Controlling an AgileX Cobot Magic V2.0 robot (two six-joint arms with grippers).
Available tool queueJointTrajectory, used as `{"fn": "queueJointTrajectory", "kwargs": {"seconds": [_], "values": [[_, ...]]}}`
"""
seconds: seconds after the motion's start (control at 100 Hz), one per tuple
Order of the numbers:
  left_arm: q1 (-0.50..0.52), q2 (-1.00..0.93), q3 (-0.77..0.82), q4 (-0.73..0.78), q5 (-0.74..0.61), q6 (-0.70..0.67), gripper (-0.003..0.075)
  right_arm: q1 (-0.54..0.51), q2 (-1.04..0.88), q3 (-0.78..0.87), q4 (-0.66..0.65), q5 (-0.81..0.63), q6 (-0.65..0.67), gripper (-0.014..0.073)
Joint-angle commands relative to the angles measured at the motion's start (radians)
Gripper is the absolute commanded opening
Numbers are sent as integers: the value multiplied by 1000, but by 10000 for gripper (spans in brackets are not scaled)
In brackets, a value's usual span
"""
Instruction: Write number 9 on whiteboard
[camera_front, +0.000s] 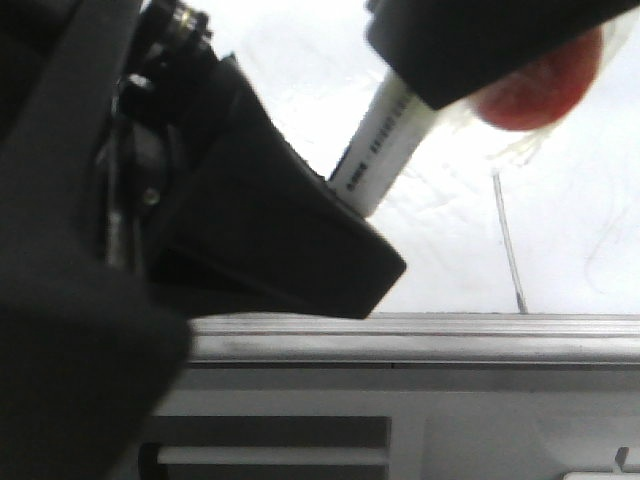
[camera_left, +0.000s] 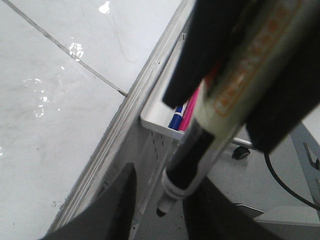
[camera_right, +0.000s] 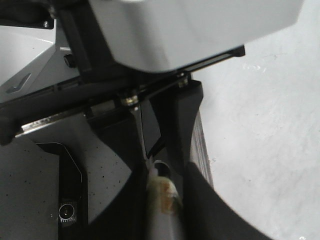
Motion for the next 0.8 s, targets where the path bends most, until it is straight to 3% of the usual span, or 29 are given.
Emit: {"fn": "queueJointTrajectory", "kwargs": {"seconds": [0.0, 0.27, 0.38, 0.5, 0.67, 0.79], "values": [[-3, -17, -39, -22, -122, -6, 256, 4, 6, -26, 62, -47, 1, -69], [-15, -17, -39, -29, -122, -6, 359, 4, 33, -26, 64, -47, 1, -69], [-18, -17, -39, -40, -118, -6, 342, 4, 33, -26, 66, -47, 1, -69], [-15, -17, -39, -38, -114, -6, 256, 4, 33, -26, 66, -47, 1, -69], [-15, -17, -39, -32, -116, -6, -21, 4, 33, -26, 68, -47, 1, -69], [-15, -17, -39, -27, -105, -6, -20, 4, 33, -26, 72, -45, 2, -67]]}}
